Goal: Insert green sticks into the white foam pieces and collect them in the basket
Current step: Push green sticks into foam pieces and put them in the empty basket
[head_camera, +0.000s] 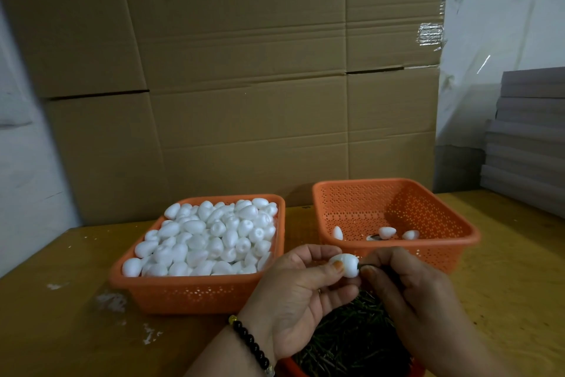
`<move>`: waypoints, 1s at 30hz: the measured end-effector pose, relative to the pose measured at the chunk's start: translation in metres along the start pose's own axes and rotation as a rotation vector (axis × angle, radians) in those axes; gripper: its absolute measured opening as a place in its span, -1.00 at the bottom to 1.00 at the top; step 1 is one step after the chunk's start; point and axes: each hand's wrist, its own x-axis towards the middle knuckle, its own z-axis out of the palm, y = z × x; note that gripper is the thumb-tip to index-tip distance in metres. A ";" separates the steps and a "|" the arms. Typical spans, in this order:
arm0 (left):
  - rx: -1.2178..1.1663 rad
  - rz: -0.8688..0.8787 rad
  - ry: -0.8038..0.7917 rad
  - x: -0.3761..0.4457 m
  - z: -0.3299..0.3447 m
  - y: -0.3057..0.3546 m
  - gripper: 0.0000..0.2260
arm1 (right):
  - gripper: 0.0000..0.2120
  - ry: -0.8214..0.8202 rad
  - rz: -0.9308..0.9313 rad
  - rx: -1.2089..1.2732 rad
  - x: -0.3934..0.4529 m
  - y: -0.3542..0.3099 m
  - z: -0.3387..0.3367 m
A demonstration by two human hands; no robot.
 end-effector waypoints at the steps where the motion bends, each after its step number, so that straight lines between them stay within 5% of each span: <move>1: 0.008 0.003 0.004 0.000 0.000 0.000 -0.65 | -0.93 0.001 -0.003 -0.010 0.000 0.000 0.000; 21: -0.003 0.010 0.061 0.000 0.002 -0.001 -0.65 | -0.93 -0.008 0.046 0.023 0.000 -0.002 0.001; 30: -0.139 -0.062 0.038 0.001 0.000 0.000 -0.72 | -0.55 -0.030 0.180 0.154 -0.005 0.007 0.004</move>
